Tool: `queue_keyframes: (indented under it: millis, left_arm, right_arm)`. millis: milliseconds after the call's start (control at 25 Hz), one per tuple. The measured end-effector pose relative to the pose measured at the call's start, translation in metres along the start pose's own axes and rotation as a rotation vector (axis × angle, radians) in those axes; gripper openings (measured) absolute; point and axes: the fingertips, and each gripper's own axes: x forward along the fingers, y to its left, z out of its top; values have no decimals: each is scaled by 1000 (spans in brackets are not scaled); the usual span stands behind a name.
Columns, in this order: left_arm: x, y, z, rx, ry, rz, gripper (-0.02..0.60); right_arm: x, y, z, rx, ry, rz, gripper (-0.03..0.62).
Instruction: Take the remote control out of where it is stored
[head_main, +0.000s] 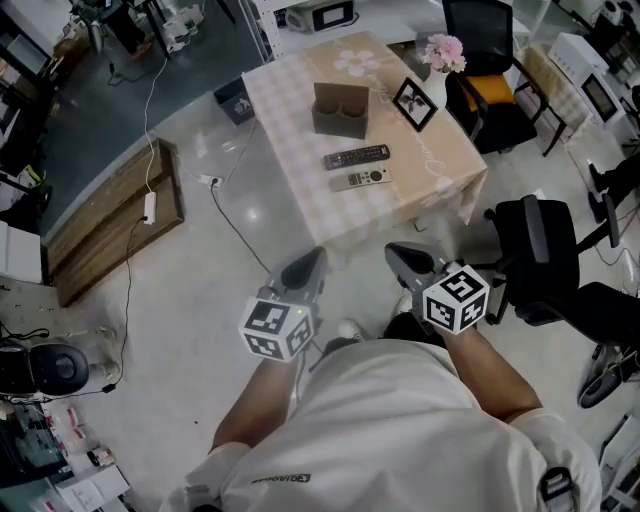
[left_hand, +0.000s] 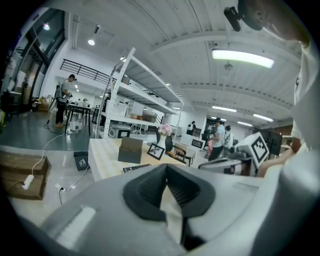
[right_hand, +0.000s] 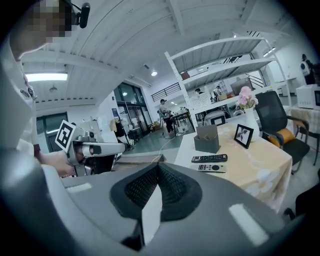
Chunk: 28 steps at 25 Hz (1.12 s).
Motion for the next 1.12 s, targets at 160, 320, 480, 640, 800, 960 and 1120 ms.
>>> queue_keyframes:
  millis: [160,320,480,640,800,960,1120]
  left_arm:
    - [-3,-8,2,-11,-18,5,5]
    - [-3,-18,4,-19,-20,2,5]
    - [0,-23,5,-18,-26,5,5]
    - [3,-30,4,-13,-20,2,5]
    - [4,-32,6,-3,-17,10,5]
    - [4,-33,6,-1,-16,13,5]
    - [5,-33,6,1,-17,14,5]
  right_arm:
    - [-12,-2,1,0,1,-10,3]
    - [-20,-3,4,-15,6,-17,3]
    - [-26,-4,2,-16,7,-15,3]
    - [-31,-9,0,-1,6,-13,3]
    - [-31,-9,3,2,-6,-7,3]
    - [-32,-10,5,0,-10,-5,3]
    - [-32,-12,5,-10,-12,-7,3]
